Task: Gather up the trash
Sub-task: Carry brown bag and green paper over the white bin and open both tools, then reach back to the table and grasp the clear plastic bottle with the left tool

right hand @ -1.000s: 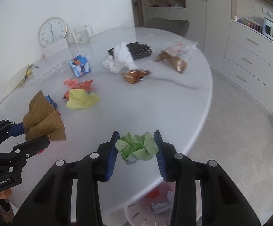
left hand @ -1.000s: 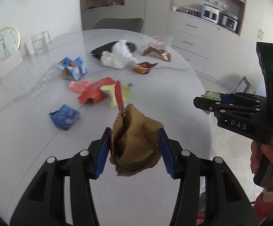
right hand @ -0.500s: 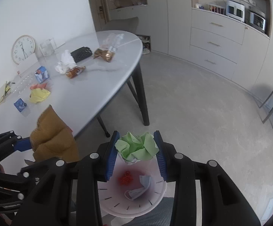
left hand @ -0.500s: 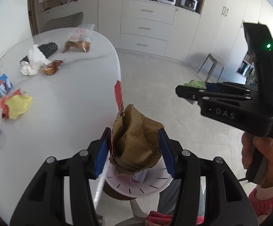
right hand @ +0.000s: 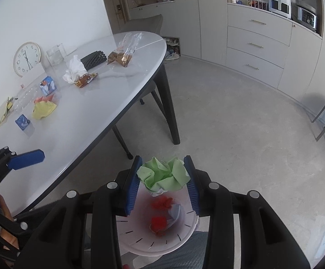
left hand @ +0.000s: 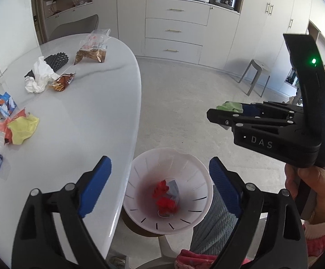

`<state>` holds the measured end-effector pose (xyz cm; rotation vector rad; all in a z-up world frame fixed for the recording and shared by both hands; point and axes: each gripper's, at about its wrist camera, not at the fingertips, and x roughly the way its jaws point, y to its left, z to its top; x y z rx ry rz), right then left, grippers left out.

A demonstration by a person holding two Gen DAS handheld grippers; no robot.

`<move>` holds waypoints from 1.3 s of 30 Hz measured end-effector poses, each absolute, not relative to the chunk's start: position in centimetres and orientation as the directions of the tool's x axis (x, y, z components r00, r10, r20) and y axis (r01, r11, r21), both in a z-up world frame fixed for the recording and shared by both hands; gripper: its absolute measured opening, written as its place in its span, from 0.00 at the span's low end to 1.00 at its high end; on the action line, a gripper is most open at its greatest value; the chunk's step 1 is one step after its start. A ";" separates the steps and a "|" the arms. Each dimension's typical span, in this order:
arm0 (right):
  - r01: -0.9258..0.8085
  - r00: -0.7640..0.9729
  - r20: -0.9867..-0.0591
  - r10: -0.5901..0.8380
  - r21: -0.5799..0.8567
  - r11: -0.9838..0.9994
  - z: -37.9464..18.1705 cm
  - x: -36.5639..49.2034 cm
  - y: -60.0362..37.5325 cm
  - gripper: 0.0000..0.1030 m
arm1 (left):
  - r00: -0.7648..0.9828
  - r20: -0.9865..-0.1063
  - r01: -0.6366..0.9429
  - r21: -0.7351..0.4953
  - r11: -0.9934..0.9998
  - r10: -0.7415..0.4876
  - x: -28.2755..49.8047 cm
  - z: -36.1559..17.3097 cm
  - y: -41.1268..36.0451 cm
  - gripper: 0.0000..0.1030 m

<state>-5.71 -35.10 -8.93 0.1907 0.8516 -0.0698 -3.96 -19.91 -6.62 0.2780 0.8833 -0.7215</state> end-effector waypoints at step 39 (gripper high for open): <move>0.109 0.708 -0.706 -0.009 0.098 0.989 -4.8 -1.7 -28.7 0.98 | 0.598 -0.704 0.530 -0.010 0.848 -0.382 -1.7 -1.3 -10.9 0.91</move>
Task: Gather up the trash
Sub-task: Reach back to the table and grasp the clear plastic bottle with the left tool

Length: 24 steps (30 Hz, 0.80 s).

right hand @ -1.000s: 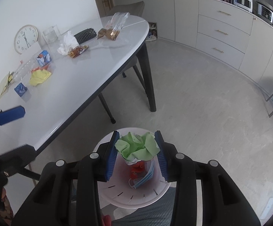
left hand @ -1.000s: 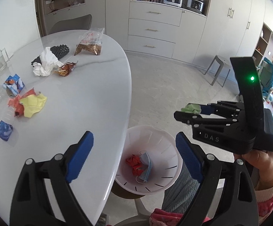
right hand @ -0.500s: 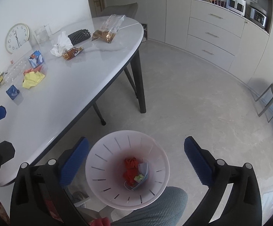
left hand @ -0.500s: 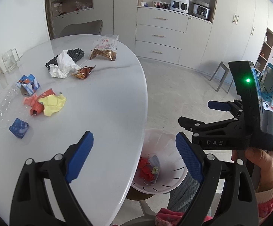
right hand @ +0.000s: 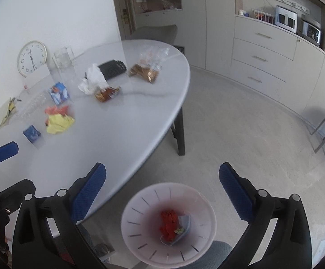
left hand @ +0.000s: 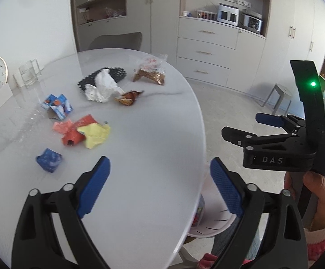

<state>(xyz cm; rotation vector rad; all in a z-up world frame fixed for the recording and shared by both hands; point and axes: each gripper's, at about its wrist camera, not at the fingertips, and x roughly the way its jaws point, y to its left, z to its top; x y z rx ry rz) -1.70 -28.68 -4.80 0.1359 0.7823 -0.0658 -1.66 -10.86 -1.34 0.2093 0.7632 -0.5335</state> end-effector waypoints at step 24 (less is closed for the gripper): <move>-0.138 0.770 -0.622 0.142 0.055 0.989 1.9 12.3 -16.9 0.98 | 0.712 -0.673 0.324 0.062 0.944 -0.200 12.8 3.1 3.2 0.93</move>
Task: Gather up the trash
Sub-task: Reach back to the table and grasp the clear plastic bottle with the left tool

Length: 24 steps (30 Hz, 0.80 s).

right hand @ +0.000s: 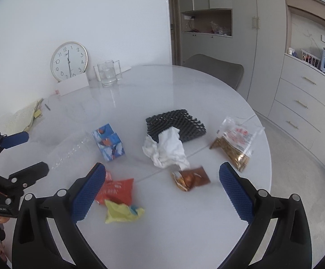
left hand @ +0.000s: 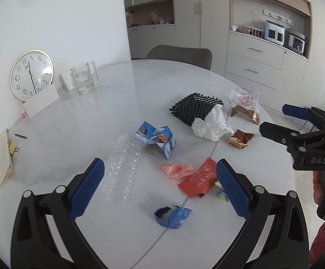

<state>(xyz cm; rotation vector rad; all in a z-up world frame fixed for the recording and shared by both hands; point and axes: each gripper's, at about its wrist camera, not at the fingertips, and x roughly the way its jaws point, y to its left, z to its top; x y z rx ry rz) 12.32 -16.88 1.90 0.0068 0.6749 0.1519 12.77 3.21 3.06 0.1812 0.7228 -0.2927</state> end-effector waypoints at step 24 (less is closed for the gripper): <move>-0.152 0.706 -0.697 0.123 0.020 0.988 -1.1 17.6 -16.2 0.98 | 0.505 -0.817 0.441 -0.034 0.897 -0.279 22.5 -3.3 7.3 0.93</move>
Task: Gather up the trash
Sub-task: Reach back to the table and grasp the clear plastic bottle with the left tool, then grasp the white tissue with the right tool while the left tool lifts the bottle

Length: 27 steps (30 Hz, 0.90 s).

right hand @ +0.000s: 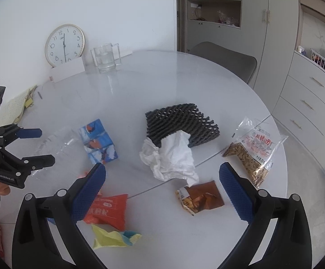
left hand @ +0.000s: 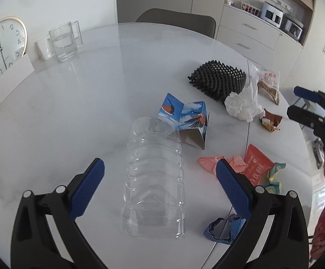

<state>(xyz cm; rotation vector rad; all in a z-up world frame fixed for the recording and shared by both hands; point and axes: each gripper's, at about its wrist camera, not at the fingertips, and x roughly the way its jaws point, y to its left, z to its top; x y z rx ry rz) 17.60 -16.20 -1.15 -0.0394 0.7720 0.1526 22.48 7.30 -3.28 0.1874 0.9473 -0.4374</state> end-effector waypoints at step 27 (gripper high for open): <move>-0.242 0.475 -0.877 0.072 -0.052 0.969 -6.9 26.6 -14.5 0.98 | 0.431 -0.871 0.409 -0.045 0.911 -0.236 24.9 -6.3 8.0 0.57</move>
